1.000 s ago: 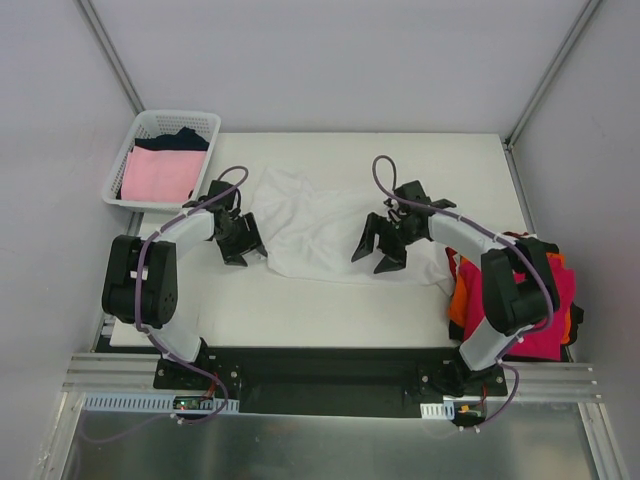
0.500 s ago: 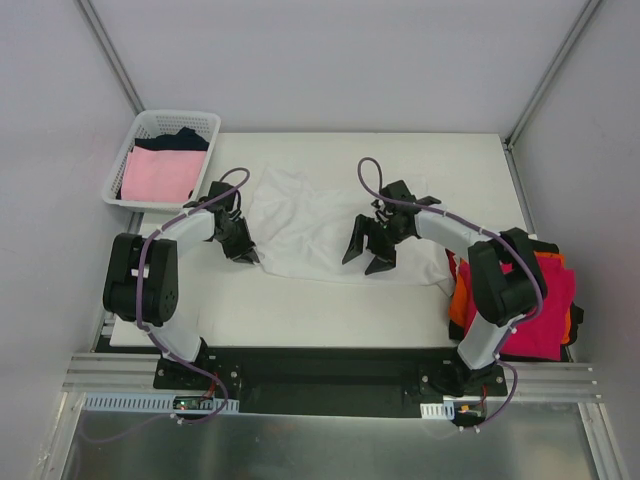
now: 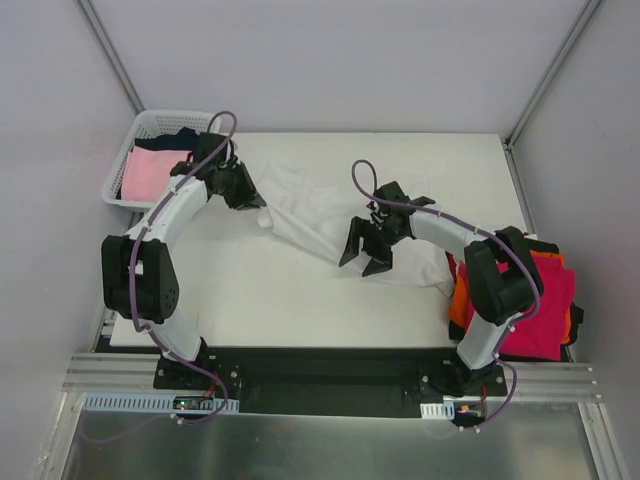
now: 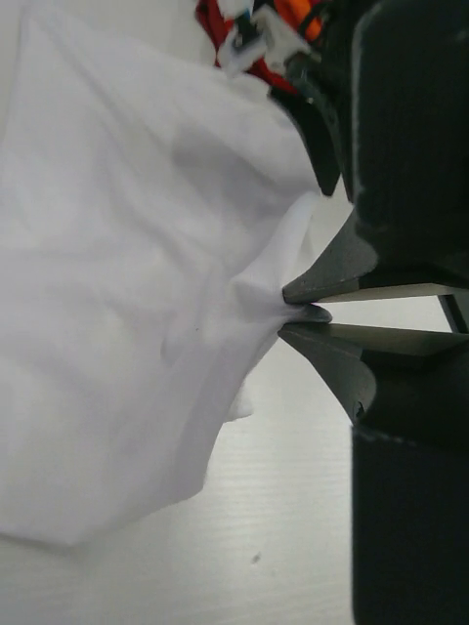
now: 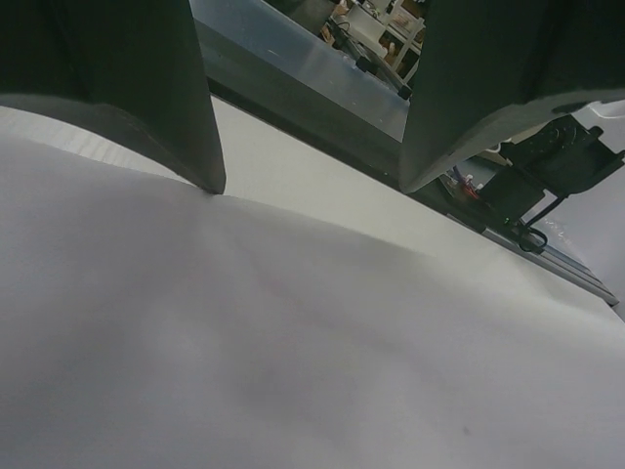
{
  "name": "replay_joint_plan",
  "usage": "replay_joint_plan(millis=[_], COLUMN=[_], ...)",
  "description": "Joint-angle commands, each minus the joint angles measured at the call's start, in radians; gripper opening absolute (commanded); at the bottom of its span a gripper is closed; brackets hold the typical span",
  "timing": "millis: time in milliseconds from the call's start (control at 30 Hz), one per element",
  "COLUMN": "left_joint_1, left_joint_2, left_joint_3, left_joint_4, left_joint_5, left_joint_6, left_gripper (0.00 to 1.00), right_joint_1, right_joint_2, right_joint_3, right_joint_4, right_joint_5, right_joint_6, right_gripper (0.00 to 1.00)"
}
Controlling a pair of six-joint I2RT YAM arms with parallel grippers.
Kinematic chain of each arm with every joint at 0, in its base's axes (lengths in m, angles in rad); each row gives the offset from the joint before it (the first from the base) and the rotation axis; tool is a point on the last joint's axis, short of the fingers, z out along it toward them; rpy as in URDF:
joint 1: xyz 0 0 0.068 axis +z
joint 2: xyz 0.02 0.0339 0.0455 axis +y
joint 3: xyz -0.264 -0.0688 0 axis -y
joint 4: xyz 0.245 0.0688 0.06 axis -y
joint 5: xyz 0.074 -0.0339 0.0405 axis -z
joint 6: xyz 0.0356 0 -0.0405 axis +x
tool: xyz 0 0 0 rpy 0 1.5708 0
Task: Fold and stack the t-shirts
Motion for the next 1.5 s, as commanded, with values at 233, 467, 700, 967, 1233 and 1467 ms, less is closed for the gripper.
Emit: replay_joint_plan(millis=[233,467,700,967,1233,1467], left_joint_1=[0.006,0.006,0.009,0.034,0.030,0.031], left_joint_2=[0.268,0.512,0.716,0.744,0.588,0.427], left_joint_3=[0.335,0.569,0.721,0.640,0.563,0.511], left_joint_4=[-0.026,-0.026,-0.026,-0.036,-0.035,-0.038], left_joint_5=[0.061,0.075,0.081,0.124,0.099,0.139], left_joint_6=[-0.056,-0.066,-0.076,-0.110,-0.081,-0.067], left_gripper=[0.13,0.14,0.16,0.67,0.92,0.99], right_joint_1=[0.008,0.005,-0.003,-0.041,-0.073,-0.076], right_joint_2=[-0.028,-0.059,-0.020,0.043,0.082,0.116], right_joint_3=[0.048,0.023,0.048,0.144,0.125,0.094], right_joint_4=[-0.119,-0.148,-0.182,-0.212,-0.182,-0.111], right_joint_5=[0.040,0.052,0.043,0.011,-0.006,-0.026], right_joint_6=[-0.040,-0.051,-0.089,-0.127,-0.153,-0.126], right_gripper=[0.75,0.75,0.75,0.75,0.75,0.75])
